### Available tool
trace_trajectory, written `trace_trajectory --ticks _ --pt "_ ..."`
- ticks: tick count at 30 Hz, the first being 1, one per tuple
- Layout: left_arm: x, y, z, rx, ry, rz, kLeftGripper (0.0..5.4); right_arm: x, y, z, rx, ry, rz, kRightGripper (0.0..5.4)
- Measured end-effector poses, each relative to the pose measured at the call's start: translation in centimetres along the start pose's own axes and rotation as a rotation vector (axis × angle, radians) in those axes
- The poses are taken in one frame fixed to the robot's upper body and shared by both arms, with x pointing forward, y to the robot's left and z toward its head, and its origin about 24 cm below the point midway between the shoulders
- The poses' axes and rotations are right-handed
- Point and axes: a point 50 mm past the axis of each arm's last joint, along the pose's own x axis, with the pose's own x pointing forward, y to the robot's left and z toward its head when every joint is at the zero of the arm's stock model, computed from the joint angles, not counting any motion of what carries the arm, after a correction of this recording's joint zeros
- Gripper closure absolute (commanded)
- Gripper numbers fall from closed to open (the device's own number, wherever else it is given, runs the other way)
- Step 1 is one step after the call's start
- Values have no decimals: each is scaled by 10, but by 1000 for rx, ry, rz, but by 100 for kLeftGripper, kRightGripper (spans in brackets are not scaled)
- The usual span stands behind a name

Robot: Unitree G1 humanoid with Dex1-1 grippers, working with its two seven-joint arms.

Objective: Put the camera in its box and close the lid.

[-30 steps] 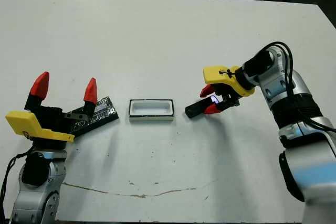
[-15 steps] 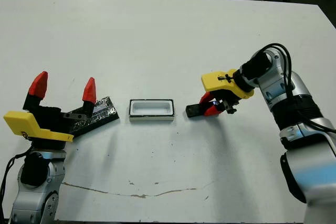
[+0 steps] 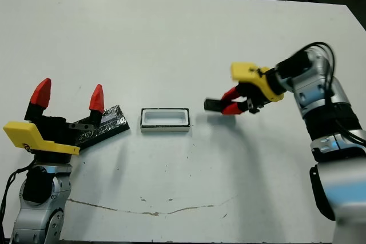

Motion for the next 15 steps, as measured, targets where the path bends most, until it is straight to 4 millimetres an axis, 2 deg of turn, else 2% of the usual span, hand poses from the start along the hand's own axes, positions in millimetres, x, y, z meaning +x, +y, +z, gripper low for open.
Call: trace_trajectory --ticks 6,11,15 --pt "0 0 0 0 -2 0 0 -1 9 18 118 -157 -33 374" --pt "0 -1 0 -3 -1 -2 0 11 24 25 174 -226 -23 374" --pt "0 -1 -1 -3 0 -3 0 18 31 33 143 -259 -37 374"
